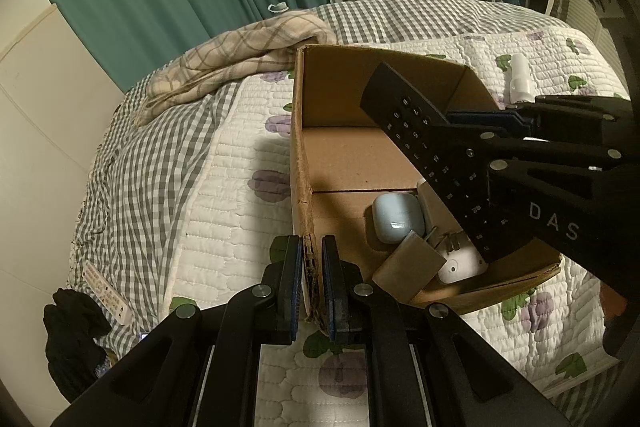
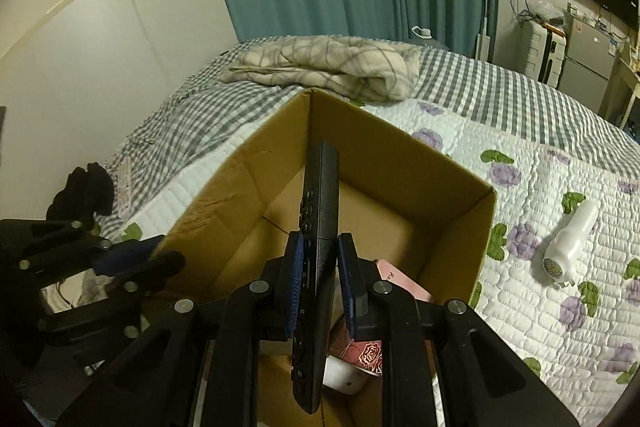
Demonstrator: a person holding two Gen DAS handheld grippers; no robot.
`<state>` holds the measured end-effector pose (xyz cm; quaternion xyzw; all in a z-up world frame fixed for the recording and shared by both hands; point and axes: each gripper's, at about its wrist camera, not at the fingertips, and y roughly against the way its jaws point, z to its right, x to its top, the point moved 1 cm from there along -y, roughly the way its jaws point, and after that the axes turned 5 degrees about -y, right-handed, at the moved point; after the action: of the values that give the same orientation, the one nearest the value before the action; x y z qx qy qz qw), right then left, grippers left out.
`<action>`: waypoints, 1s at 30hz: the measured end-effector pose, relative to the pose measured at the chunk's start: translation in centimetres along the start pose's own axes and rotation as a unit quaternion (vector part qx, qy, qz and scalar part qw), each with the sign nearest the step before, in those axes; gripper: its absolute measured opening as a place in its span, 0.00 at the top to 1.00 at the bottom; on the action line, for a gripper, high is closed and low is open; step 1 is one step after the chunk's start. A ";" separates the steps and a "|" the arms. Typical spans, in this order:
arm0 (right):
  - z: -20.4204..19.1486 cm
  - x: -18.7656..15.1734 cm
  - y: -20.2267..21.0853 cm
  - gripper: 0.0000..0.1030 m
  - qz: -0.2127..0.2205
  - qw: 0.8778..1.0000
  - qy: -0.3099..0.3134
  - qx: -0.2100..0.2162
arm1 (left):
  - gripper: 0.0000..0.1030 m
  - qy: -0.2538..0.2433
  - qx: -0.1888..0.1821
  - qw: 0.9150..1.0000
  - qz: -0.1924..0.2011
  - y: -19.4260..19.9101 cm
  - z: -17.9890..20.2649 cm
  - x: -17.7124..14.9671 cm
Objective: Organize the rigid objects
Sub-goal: 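Carry the black remote into the box and release it, then grasp the white cylindrical device with the right tool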
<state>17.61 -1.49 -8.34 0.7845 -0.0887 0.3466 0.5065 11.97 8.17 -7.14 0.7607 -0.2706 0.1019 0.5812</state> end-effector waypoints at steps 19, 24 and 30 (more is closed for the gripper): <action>4.3 1.9 7.4 0.23 0.078 0.990 0.025 -0.111 | 0.92 0.002 0.001 1.000 -0.002 -0.2 0.1 -0.1; 8.0 2.1 9.1 0.10 0.093 0.980 0.015 -0.176 | 0.92 0.005 -0.002 1.000 -0.002 0.0 -0.1 -0.2; 13.1 1.6 8.7 0.10 0.075 0.974 -0.021 -0.213 | 0.92 0.008 -0.005 1.000 -0.001 0.1 -0.2 -0.3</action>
<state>20.44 -16.50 -4.17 0.6571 -0.2296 0.3402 0.6323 11.70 8.45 -7.09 0.7572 -0.2655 0.1055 0.5874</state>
